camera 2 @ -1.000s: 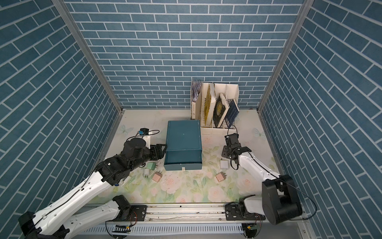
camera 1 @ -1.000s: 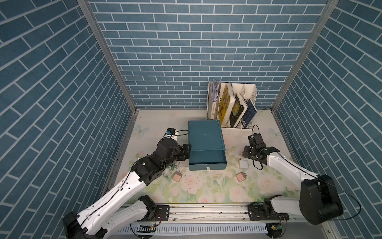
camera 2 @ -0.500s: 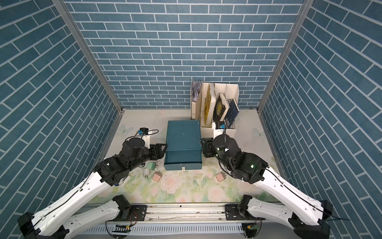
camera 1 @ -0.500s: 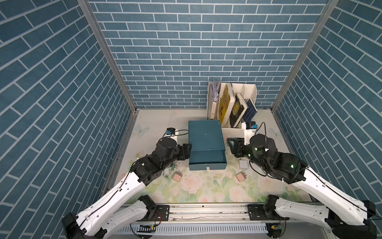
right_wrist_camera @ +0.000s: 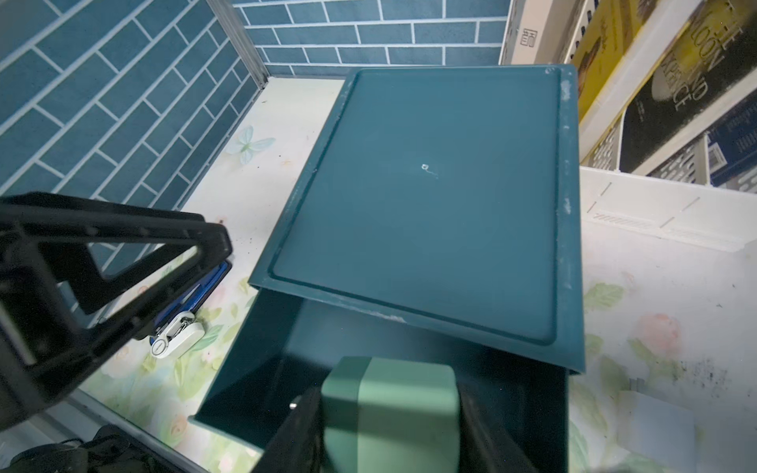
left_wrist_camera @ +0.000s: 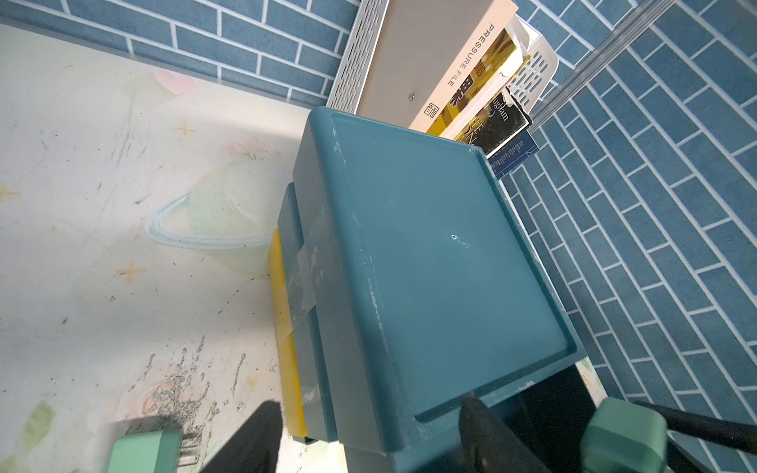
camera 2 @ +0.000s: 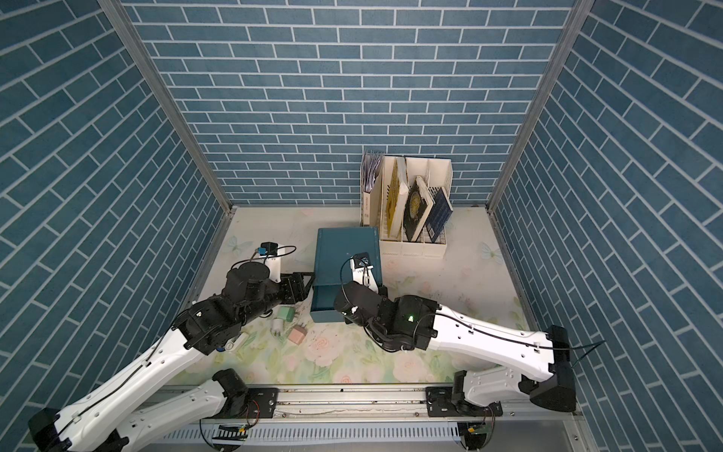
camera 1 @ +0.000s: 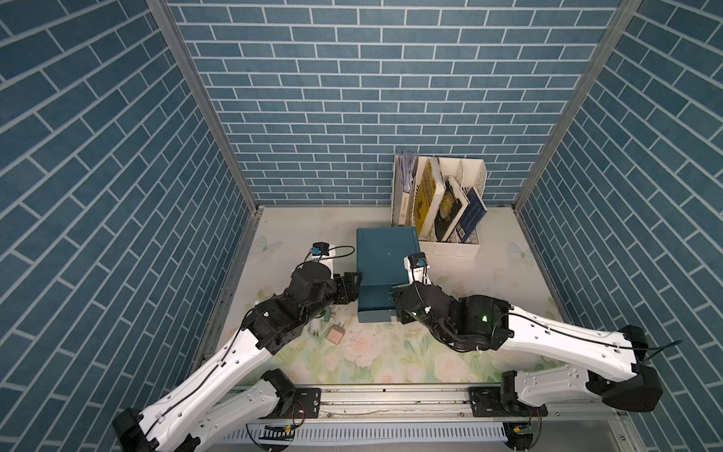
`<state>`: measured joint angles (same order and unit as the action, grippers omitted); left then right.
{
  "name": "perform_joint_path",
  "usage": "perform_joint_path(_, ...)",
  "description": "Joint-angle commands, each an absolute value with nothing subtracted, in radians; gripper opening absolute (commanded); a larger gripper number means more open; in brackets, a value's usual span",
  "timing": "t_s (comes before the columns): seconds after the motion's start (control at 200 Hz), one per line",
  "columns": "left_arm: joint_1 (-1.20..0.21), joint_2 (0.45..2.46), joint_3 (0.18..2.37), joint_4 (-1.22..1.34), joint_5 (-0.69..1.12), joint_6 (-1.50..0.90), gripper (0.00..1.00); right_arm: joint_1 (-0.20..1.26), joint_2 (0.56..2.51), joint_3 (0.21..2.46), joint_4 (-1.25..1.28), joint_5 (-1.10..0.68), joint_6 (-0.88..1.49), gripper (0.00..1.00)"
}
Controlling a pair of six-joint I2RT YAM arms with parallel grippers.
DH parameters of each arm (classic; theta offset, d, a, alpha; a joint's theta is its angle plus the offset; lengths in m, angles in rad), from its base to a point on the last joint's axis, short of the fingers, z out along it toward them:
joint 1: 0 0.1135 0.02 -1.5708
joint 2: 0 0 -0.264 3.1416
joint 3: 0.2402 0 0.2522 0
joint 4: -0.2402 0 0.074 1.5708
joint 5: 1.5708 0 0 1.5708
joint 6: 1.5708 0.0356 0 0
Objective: Place the plugs into the drawer by color
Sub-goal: Place the plug in the drawer.
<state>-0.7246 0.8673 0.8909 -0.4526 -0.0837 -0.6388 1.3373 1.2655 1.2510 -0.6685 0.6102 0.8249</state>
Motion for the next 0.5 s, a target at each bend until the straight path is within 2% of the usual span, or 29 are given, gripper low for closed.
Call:
perform_joint_path(0.0,-0.726,0.855,0.879,-0.464,-0.073,-0.617,0.74,1.339,1.257,1.232,-0.692,0.649,0.892,0.50)
perform_joint_path(0.045,-0.725,0.854,0.879,-0.466,-0.078,-0.615,0.74,1.340,1.258,1.235,-0.691,0.651,0.894,0.60)
perform_joint_path(0.085,-0.726,0.853,0.882,-0.472,-0.085,-0.615,0.74,1.341,1.258,1.242,-0.692,0.652,0.892,0.66)
perform_joint_path(0.205,-0.726,0.844,0.897,-0.498,-0.110,-0.616,0.74,1.344,1.259,1.280,-0.710,0.661,0.889,0.72)
perform_joint_path(0.35,-0.726,0.816,0.897,-0.537,-0.177,-0.624,0.77,1.348,1.243,1.300,-0.735,0.693,0.893,0.73)
perform_joint_path(0.495,-0.726,0.799,0.874,-0.635,-0.356,-0.684,0.82,1.360,1.180,1.267,-0.738,0.723,0.922,0.70)
